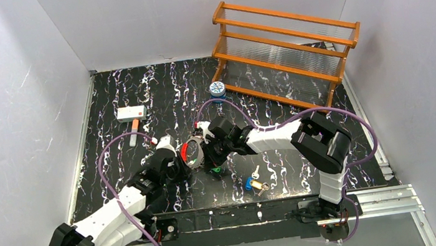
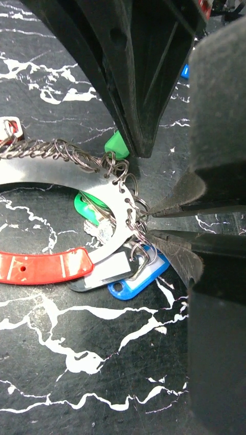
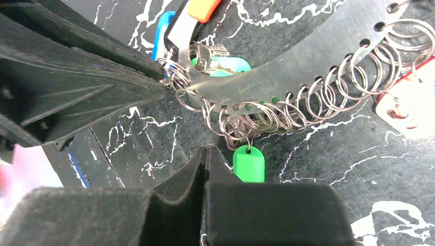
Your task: Put the keys on the keyring
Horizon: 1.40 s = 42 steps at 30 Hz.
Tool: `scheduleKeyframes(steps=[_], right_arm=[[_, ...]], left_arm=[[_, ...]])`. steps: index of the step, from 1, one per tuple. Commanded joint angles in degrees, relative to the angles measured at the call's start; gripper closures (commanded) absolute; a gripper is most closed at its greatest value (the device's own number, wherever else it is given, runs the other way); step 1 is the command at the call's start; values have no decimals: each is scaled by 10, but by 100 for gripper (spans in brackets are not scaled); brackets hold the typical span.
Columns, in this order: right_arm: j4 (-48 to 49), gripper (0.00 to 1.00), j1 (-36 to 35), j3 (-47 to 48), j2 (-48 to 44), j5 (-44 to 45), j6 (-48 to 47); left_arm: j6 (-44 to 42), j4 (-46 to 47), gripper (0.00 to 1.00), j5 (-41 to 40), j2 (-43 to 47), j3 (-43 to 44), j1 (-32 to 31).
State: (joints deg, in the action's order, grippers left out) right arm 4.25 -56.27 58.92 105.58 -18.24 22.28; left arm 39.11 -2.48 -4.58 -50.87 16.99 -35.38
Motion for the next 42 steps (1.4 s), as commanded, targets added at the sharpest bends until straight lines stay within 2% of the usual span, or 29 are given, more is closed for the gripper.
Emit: scheduleKeyframes(steps=[1, 6, 12, 16, 17, 22, 25, 29, 36, 39, 42], right_arm=[[9, 92, 2, 32, -13, -16, -5], [11, 92, 1, 25, -28, -12, -4], [11, 91, 21, 11, -49, 22, 4], [24, 80, 72, 13, -54, -4, 13], [28, 75, 83, 16, -53, -4, 14], [-4, 64, 113, 61, -20, -8, -6], [-21, 57, 118, 81, 4, -11, -9], [-23, 52, 119, 81, 14, -27, 0], [-20, 52, 118, 71, 20, -64, 13], [-11, 56, 114, 60, 24, -89, 24], [11, 63, 109, 49, 29, -139, 51]], left_arm=[[-13, -3, 86, -13, -23, 18, -1], [-27, -12, 87, -16, -28, 31, -1], [-29, -40, 85, -42, 25, 49, -1], [-27, -69, 82, -69, 39, 66, -1], [-25, -77, 81, -76, 37, 69, -1], [-24, -107, 71, -114, 20, 78, -1], [-25, -118, 57, -138, -4, 93, -1], [-39, -114, 47, -137, -66, 123, -1], [-63, -89, 47, -115, -161, 160, 0], [-63, -72, 50, -104, -191, 164, 0], [-57, -61, 58, -90, -213, 164, 0]])
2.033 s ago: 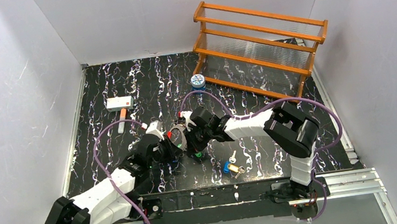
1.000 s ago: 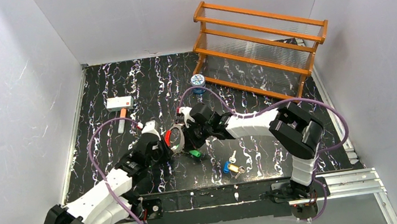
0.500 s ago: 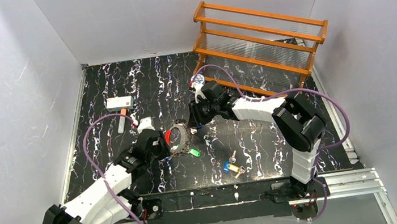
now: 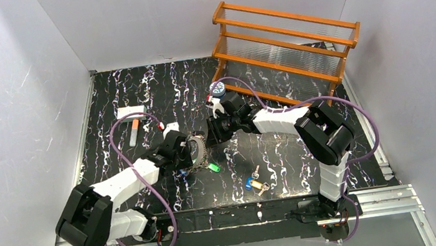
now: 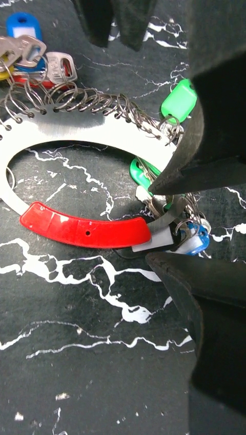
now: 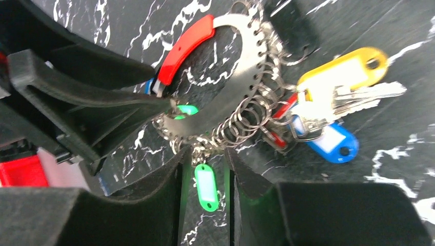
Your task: Put the keys on the keyring
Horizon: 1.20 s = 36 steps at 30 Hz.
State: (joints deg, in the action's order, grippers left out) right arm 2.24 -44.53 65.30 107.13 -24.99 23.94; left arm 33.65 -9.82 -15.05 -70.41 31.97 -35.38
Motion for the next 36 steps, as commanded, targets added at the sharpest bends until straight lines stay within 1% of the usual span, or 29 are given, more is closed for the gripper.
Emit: scheduleKeyframes(steps=[1, 5, 9, 11, 13, 16, 19, 25, 28, 36], right_arm=[[35, 65, -11, -18, 15, -82, 42], [34, 67, -17, -33, 8, -86, 41], [44, 68, -17, -44, -9, -88, 45], [40, 69, -16, -42, -15, -80, 40], [30, 69, -16, -40, -21, -65, 33], [13, 69, -16, -32, -27, -48, 20], [2, 69, -17, -29, -30, -42, 12], [-3, 69, -21, -34, -45, -42, 9], [-7, 74, -33, -32, -46, -42, 3], [-4, 86, -63, -17, -16, -39, 5]], left_arm=[[2, 16, 60, 25, -22, 13, 0], [28, 47, 66, 78, -17, -8, 0], [61, 83, 75, 119, 15, -42, 0], [64, 82, 79, 117, 34, -53, 0], [63, 64, 80, 102, 54, -57, 0], [57, 37, 81, 88, 79, -56, 0], [56, 32, 81, 93, 95, -58, 0], [50, 51, 70, 133, 105, -73, 0], [52, 68, 70, 150, 105, -85, 1], [62, 94, 76, 174, 100, -112, 0]])
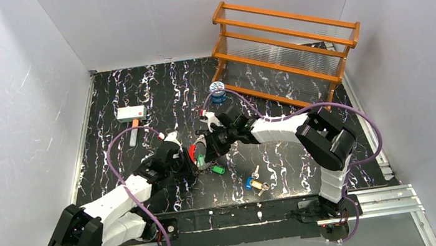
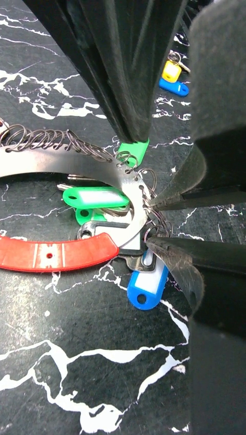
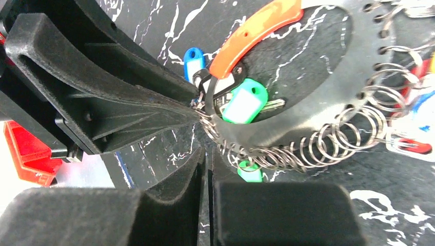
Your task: Put the keys on the keyring
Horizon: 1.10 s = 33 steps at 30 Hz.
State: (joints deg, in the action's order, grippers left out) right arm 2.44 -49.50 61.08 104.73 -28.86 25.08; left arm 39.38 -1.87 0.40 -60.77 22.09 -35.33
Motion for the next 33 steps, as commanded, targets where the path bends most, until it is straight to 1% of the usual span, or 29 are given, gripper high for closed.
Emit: scheduleKeyframes(steps=[1, 6, 9, 13, 18, 21, 23, 28, 32, 33], right_arm=[[-6, 89, -17, 28, 13, -1, -6], [-14, 96, -27, 33, 36, 12, -7], [-21, 99, -26, 28, 40, 25, -12], [-23, 99, -27, 23, 34, 39, -21], [-23, 98, -27, 14, 3, 54, -32], [-19, 88, -27, 9, -17, 61, -38], [-17, 83, -29, 9, -25, 66, -41], [-23, 77, -37, 15, -32, 78, -45], [-23, 67, -44, 22, -25, 84, -42], [-37, 65, -44, 26, -21, 83, -39]], left_arm=[[4, 16, 77, 20, 3, -16, 0], [0, 10, 93, 8, 10, -21, -1], [-3, 1, 100, 4, 15, -16, 0], [-1, -6, 100, 6, 25, -10, -1], [22, 1, 100, 11, 41, -13, -1], [36, 15, 100, 17, 48, -25, -1], [40, 34, 100, 19, 46, -31, -1], [40, 37, 100, 20, 43, -36, -1], [36, 36, 100, 19, 43, -35, -1], [37, 36, 100, 19, 42, -35, -1]])
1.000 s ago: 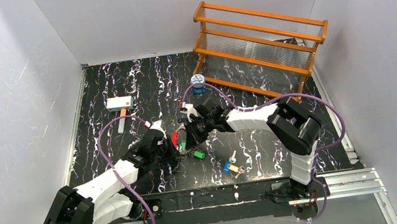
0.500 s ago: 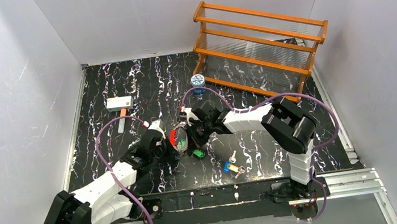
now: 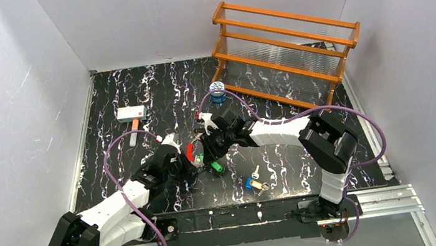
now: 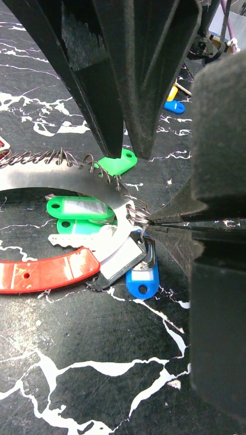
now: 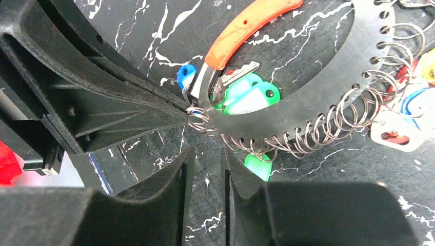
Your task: Put the keys on the keyring
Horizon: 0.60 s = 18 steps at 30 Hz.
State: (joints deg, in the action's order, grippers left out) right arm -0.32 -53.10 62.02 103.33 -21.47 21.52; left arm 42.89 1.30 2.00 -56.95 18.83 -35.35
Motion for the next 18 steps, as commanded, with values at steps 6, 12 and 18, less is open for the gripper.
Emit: scheduleKeyframes(steps=[6, 12, 18], right_arm=[[-31, 62, -33, 39, 8, 33, 2], [-58, 52, -45, 57, 46, 64, 21], [-81, 45, -49, 82, 84, 86, 19]], left_arm=[[7, 5, 100, -3, -5, -7, -1], [12, 7, 100, -6, -3, -10, -1], [10, 11, 100, -2, 4, -11, -1]])
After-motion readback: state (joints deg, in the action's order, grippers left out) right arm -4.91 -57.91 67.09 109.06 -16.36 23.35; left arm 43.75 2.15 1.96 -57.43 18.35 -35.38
